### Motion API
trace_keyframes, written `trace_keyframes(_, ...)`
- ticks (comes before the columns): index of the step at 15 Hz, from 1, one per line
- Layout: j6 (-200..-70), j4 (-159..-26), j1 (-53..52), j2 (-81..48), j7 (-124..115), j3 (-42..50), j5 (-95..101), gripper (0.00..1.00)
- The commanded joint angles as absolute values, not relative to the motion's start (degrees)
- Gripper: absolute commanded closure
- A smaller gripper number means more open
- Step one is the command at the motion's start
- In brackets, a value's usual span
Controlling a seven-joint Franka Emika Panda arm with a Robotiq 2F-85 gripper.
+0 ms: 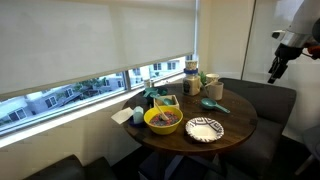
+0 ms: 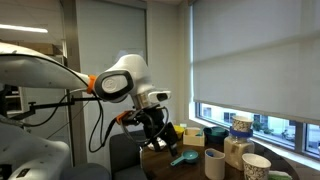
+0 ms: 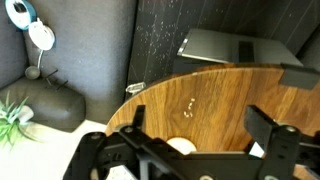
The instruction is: Remove the blue block from the white jug and put it on the table
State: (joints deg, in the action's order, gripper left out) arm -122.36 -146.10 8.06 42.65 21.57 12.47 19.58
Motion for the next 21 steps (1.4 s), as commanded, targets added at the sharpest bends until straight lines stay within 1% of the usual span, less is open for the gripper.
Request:
trace_keyframes(1,-123.3,-145.2,7.4,42.5,21.6,12.7,18.9,0.0)
trace_keyframes(7,-123.8,-144.5,6.8,42.4,21.7,13.2,18.2,0.0)
trace_keyframes(10,-132.4,-141.3,7.2,36.3,18.0,14.5,17.3,0.0)
trace_keyframes(12,-136.2,-137.9,7.3,31.5,18.0,17.0,15.7,0.0)
trace_keyframes(15,-137.1,-130.9,6.5,23.9,17.0,20.2,8.2,0.0)
trace_keyframes(19,-134.7,-122.9,5.3,15.9,15.1,19.3,-1.4,0.0)
trace_keyframes(20,-133.4,-121.8,4.6,15.3,16.8,19.6,-4.2,0.0)
trace_keyframes(21,-136.2,-126.2,6.9,18.3,16.9,18.3,-0.6,0.0)
